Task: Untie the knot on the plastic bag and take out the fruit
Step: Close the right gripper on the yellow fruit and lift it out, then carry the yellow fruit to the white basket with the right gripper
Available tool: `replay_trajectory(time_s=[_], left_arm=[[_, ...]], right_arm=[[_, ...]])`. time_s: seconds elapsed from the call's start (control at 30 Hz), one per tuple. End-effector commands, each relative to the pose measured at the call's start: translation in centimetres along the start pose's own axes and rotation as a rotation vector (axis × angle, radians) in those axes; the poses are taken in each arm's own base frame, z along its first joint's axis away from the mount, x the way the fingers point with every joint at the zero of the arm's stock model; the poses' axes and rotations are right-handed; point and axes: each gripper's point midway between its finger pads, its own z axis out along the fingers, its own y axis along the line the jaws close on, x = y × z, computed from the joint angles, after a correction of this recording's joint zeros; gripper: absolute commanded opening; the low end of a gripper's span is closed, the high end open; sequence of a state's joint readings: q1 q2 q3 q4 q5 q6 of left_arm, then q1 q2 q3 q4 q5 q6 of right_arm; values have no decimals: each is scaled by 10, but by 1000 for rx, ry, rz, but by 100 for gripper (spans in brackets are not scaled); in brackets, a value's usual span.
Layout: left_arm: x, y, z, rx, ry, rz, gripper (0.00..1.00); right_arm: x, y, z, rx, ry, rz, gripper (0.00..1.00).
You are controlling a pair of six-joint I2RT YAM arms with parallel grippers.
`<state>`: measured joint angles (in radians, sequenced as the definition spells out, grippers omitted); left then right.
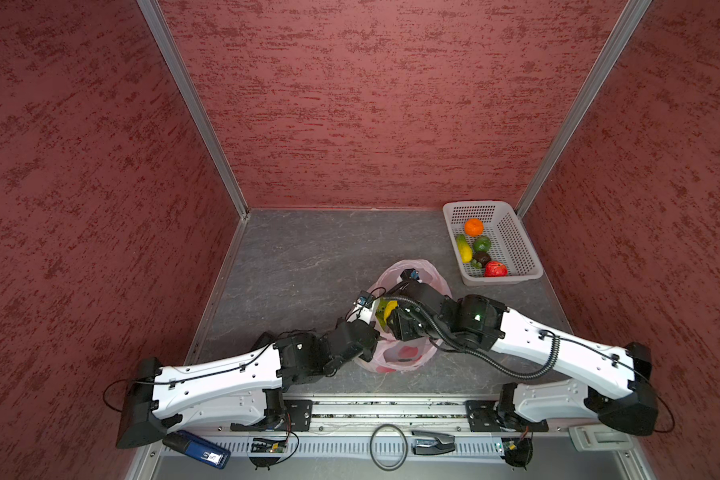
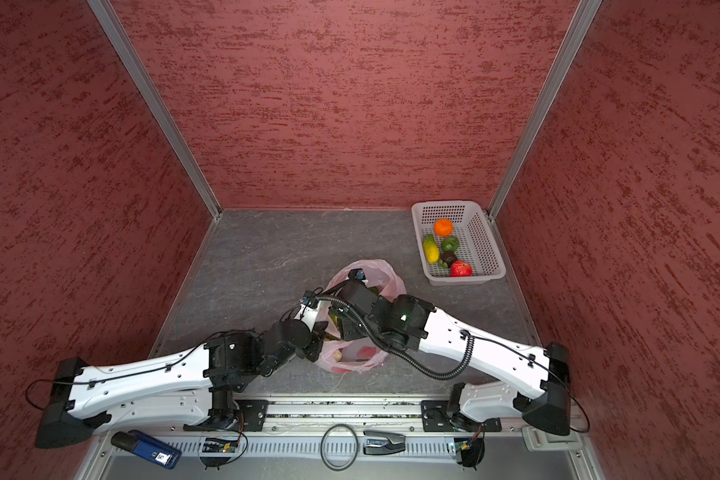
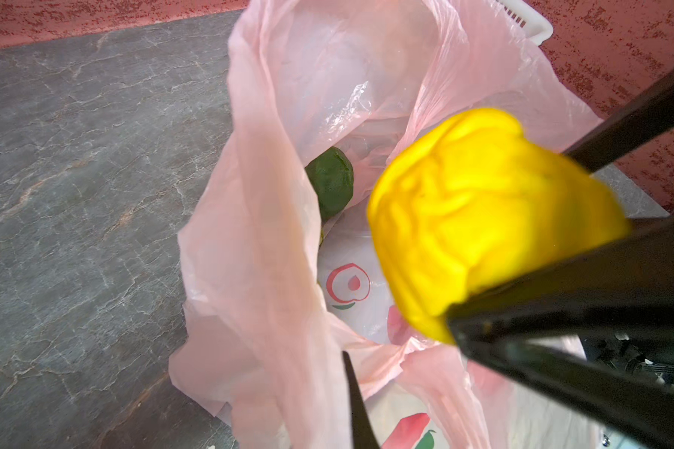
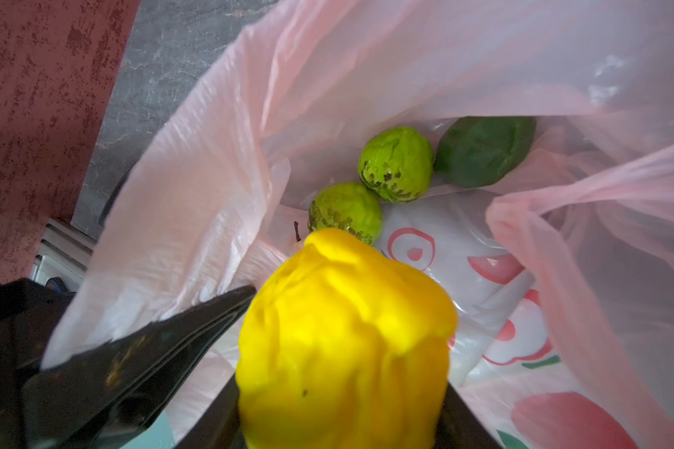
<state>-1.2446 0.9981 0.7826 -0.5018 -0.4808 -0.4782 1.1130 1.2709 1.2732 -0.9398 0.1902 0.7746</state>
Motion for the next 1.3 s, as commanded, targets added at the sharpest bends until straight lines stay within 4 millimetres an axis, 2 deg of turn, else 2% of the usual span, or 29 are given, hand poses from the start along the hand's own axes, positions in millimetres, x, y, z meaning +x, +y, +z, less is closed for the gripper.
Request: replay_trajectory(time_s=[0.0, 0.13, 0.27, 0.37, 0.47, 0.73, 0.9, 1.03, 1.07, 1.27], left_arm=[[2, 7, -1, -24, 0, 8, 0], [3, 6, 0, -22, 3, 8, 0], [4, 6, 0, -21, 10, 6, 0], [5, 5, 1, -17, 14, 2, 0], [5, 4, 2, -17, 18, -2, 0], [6, 2, 4, -18, 27, -9, 0], [9, -1, 6, -16, 40, -9, 0], [8, -2, 7, -19, 43, -9, 0], [8, -3, 7, -19, 44, -10, 0], [9, -1, 9, -34, 53, -15, 0]], right_arm=[[-11, -15, -32, 56, -50, 20, 45], [-32, -28, -58, 81, -119, 34, 45], [-65, -52, -83, 100, -216, 83, 45], [-89, -79, -95, 130, -289, 125, 45], [-109, -116, -99, 210, -356, 166, 45], [-152, -223, -74, 366, -441, 295, 45], [-173, -295, -46, 439, -451, 358, 45], [-182, -345, -22, 482, -434, 405, 45], [-181, -361, -10, 501, -414, 423, 45], [-186, -424, 24, 563, -377, 500, 45]])
